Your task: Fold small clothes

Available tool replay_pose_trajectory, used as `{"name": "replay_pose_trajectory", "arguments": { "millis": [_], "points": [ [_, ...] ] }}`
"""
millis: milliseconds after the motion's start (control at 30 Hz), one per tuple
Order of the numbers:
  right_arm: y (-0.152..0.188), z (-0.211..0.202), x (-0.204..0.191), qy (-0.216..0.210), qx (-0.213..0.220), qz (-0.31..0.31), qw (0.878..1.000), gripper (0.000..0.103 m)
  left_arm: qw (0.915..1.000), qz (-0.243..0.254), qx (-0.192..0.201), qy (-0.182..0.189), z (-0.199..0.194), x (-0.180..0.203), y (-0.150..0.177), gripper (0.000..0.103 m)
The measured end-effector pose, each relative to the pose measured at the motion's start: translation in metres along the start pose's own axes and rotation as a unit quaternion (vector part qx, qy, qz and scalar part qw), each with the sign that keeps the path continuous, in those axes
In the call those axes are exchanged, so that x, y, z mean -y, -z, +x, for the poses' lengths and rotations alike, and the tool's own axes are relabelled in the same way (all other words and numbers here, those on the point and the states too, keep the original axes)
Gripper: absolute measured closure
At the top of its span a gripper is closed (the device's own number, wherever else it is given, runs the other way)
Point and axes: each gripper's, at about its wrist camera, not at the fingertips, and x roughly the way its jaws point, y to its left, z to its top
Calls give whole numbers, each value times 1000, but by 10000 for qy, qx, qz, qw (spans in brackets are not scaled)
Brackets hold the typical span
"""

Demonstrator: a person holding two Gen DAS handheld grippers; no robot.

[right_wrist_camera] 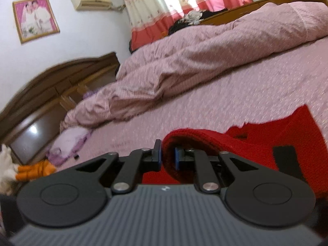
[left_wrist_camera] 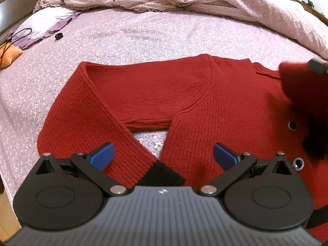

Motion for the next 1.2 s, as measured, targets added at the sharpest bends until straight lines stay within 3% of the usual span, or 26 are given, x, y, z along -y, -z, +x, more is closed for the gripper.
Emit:
{"name": "replay_pose_trajectory", "arguments": {
  "millis": [233,400,467,733,1000,1200],
  "points": [
    [32,27,-2,63,-594,-189,9980,80,10000,29,-1,7,0,-1,2,0],
    [41,38,0,47,-1232,157,9922,49,10000,53,33,2,-3,1,2,0],
    [45,37,4,24,-1444,470,9884,49,9999,81,81,-6,-6,2,1,0],
    [38,-8,10,56,-1560,453,9867,49,9995,257,188,41,-14,17,-5,0],
    [26,-54,34,681,-1536,72,9858,49,9957,801,302,357,-23,59,-8,0],
    [30,-74,61,1149,-1497,10,9820,49,9881,1406,351,523,-23,105,-4,0]
  ]
}}
